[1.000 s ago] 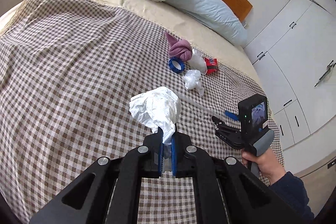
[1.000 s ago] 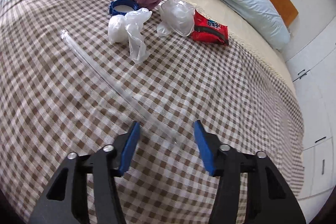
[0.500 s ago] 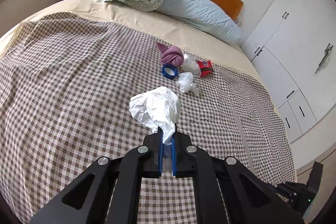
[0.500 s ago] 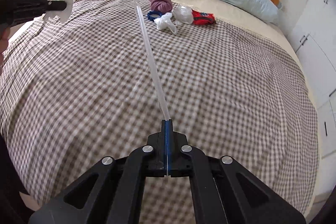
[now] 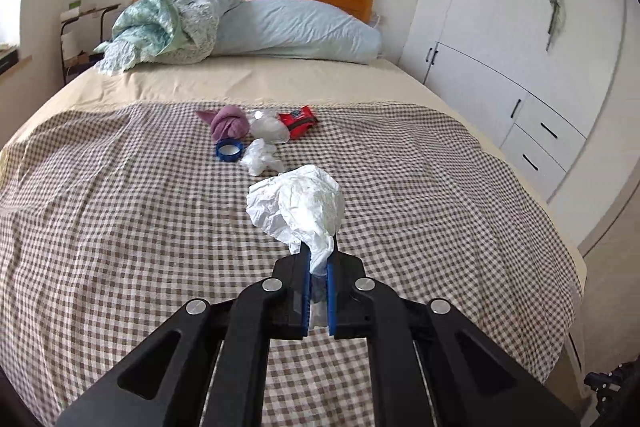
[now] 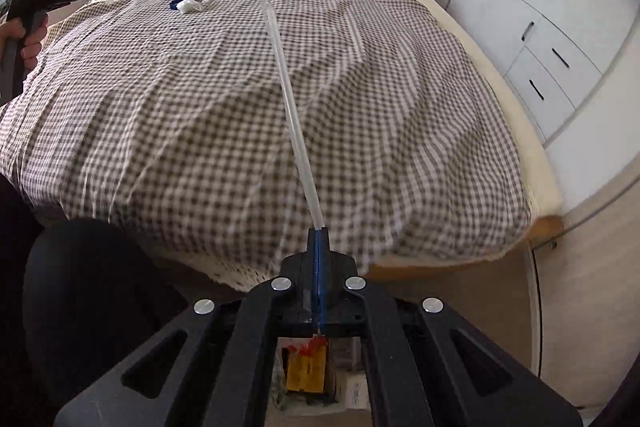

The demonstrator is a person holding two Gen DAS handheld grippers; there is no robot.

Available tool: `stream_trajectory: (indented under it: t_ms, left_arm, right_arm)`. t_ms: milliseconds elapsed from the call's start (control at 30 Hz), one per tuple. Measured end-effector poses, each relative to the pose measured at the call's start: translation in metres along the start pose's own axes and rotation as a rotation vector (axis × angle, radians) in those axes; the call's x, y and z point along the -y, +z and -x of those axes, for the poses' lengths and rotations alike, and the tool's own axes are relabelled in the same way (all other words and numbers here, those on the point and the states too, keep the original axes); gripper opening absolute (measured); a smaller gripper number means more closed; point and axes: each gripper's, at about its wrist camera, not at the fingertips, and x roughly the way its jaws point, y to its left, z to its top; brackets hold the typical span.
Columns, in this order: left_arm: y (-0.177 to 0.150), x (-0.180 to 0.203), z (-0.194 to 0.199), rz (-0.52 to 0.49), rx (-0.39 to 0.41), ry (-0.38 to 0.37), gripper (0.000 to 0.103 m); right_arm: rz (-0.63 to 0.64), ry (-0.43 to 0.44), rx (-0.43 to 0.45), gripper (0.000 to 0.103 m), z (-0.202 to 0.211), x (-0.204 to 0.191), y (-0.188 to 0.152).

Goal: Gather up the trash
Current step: 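Carry the white tissue and clear straw to the trash bin with both tools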

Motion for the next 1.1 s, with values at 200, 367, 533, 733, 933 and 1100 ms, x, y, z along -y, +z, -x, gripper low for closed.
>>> stream_trajectory:
  t_ms: [200,367,533,733,933,1100]
  left_arm:
    - [-0.029,0.098,0.049,-0.11,-0.018,-0.195,0.003]
    - [-0.074,0.189,0.059,-0.218,-0.153,-0.376,0.003]
    - [-0.125,0.27,0.046,-0.382,-0.294,-0.437,0.003]
    - [-0.179,0.328,0.009,-0.499,-0.457,-0.437,0.003]
    - [-0.226,0.372,-0.026,-0.6,-0.567,-0.417,0.003]
    - [-0.255,0.391,-0.046,-0.676,-0.627,-0.375,0.003]
  right_arm:
    - [-0.115,0.048,-0.047,0.0,0.002,0.039,-0.081]
    - [-0.195,0.096,-0.115,0.0,-0.023,0.053,-0.148]
    - [-0.259,0.151,-0.209,0.0,-0.065,0.052,-0.207]
    - [-0.324,0.193,-0.325,0.0,-0.126,0.043,-0.258]
    - [-0.295,0.223,-0.376,0.0,-0.181,0.023,-0.269]
    - [-0.198,0.255,-0.412,0.0,-0.207,0.005,-0.272]
